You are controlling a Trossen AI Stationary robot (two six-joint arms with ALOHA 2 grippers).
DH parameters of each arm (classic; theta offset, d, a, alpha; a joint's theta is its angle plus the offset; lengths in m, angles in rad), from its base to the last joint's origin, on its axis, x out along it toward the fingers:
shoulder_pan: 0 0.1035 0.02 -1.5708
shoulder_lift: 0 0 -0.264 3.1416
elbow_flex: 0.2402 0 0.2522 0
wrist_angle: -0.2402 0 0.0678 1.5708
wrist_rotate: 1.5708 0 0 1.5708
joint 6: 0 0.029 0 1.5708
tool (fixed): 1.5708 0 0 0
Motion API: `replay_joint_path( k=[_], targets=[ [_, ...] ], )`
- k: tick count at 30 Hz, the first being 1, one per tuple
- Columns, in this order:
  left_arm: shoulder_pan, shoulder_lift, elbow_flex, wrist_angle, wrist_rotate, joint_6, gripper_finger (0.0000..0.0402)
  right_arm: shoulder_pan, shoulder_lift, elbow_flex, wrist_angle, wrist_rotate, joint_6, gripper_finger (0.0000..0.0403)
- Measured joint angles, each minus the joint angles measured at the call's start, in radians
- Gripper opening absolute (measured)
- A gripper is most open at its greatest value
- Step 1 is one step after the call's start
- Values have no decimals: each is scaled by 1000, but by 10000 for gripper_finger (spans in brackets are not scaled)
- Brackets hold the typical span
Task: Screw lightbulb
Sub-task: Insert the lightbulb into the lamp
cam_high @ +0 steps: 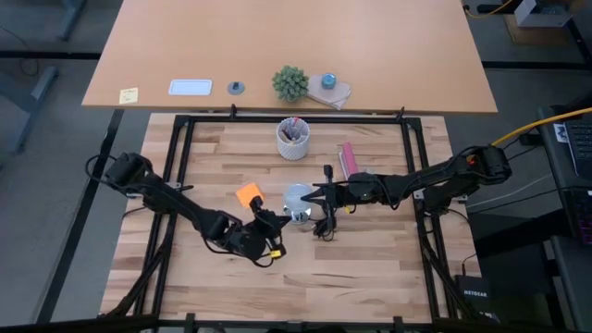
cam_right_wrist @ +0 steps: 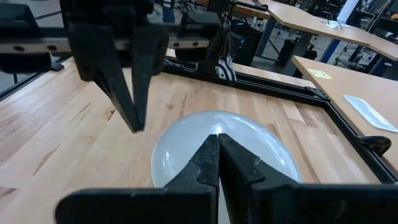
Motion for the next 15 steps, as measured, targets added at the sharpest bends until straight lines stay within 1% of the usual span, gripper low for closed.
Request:
replay_joint_path(
  k=[12,15],
  targets=[
    [27,2,0,-11,-54,7,1,-1,0,0,-1,2,0,9],
    [28,2,0,-34,-87,-3,1,-1,0,0,0,3,0,9]
  ],
)
